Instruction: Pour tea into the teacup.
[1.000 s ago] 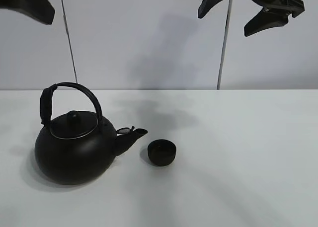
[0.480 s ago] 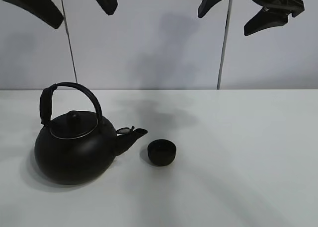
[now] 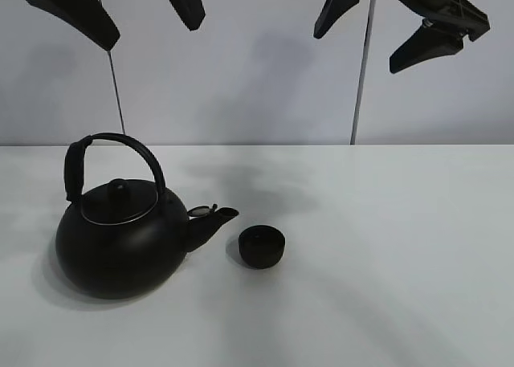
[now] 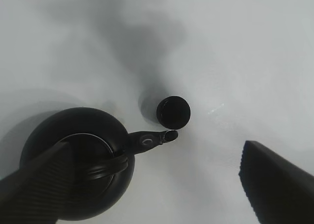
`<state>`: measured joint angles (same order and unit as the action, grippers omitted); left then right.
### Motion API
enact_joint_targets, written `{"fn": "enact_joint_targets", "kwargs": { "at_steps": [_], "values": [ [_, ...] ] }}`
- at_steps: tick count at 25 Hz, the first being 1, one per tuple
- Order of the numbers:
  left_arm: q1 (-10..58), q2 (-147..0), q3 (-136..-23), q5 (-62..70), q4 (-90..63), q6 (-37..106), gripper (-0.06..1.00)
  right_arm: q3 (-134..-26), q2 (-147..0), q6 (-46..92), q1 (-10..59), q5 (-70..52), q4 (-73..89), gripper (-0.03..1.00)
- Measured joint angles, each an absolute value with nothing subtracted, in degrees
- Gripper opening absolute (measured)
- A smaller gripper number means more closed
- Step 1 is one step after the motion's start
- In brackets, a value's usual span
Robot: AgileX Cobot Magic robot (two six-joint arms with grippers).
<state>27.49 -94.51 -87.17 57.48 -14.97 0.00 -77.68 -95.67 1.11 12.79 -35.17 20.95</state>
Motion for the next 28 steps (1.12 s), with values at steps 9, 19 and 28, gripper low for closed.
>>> {"fn": "enact_joint_targets", "kwargs": {
  "at_steps": [9,19,28],
  "values": [
    [27.5,-94.5,-84.7,59.6,-15.0,-2.3,0.66,-77.7,-95.7,0.7,12.8,-50.3,27.6,0.67],
    [27.5,-94.5,-84.5,59.7,-15.0,-2.4,0.66,-77.7,-95.7,-0.7,12.8,-52.6,27.7,0.67],
    [27.5,-94.5,-84.5,59.6,-15.0,-2.4,0.66,-77.7,-95.7,-1.6,12.8,-52.6,27.7,0.67]
  ]
}}
